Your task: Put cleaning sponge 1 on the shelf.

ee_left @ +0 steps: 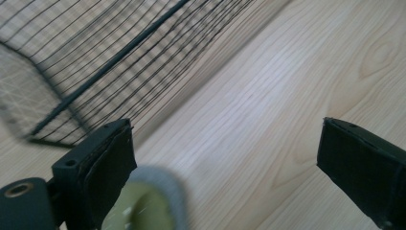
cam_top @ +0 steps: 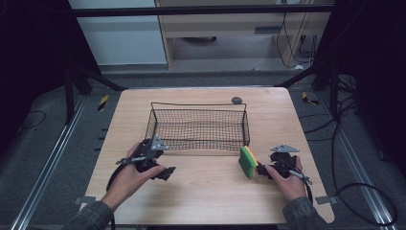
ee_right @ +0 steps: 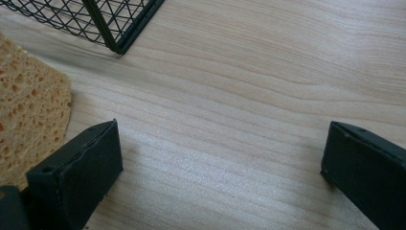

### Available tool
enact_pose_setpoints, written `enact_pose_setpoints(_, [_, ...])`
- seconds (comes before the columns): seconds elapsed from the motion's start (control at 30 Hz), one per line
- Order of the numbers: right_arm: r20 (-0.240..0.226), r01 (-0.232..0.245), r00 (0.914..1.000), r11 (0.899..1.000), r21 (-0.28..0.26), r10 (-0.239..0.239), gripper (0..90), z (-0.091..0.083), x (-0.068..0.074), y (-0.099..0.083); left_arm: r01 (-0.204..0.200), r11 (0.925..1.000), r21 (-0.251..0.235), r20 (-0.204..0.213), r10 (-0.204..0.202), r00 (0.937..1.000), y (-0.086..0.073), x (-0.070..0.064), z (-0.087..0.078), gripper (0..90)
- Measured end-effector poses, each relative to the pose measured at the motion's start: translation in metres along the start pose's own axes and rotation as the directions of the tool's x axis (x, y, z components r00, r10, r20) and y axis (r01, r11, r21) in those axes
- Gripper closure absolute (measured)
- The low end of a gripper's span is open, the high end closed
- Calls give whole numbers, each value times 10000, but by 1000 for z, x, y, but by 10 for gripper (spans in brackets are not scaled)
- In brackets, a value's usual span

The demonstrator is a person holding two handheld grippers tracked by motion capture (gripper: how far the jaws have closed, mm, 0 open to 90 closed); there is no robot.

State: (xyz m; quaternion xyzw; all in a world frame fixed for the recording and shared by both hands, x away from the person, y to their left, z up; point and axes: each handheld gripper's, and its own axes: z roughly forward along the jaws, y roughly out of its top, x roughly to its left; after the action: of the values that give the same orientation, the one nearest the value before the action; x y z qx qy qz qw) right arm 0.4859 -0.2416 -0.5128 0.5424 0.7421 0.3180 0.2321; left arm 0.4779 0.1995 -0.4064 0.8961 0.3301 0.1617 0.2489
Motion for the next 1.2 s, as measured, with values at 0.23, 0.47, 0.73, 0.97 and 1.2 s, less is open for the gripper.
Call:
enact_pose_setpoints(0.23, [-13, 21, 10000, 10000, -1, -21, 6, -1, 0, -1, 724, 9963, 456, -451, -703, 9965, -14, 34, -19, 42])
enact_pose_setpoints(0.47, [-25, 54, 10000, 10000, 15, -54, 6, -2, -1, -2, 996, 9878, 1196, -617, -927, 9938, -28, 49, -24, 43])
enact_pose_setpoints(0.73, [-138, 87, 9999, 10000, 5, -87, 7, -3, -1, -3, 1138, 9762, 1848, -684, -1028, 9924, -38, 61, -24, 127])
enact_pose_setpoints(0.97, [-143, 165, 9998, 9999, 13, -165, 7, -3, -1, -3, 1238, 9621, 2431, -393, -1177, 9923, -42, 67, -19, 288])
enact_pose_setpoints(1.2, [-139, 187, 9997, 9998, 14, -186, 7, -3, -1, -3, 1037, 9504, 2934, -144, -1041, 9945, -40, 68, -4, 426])
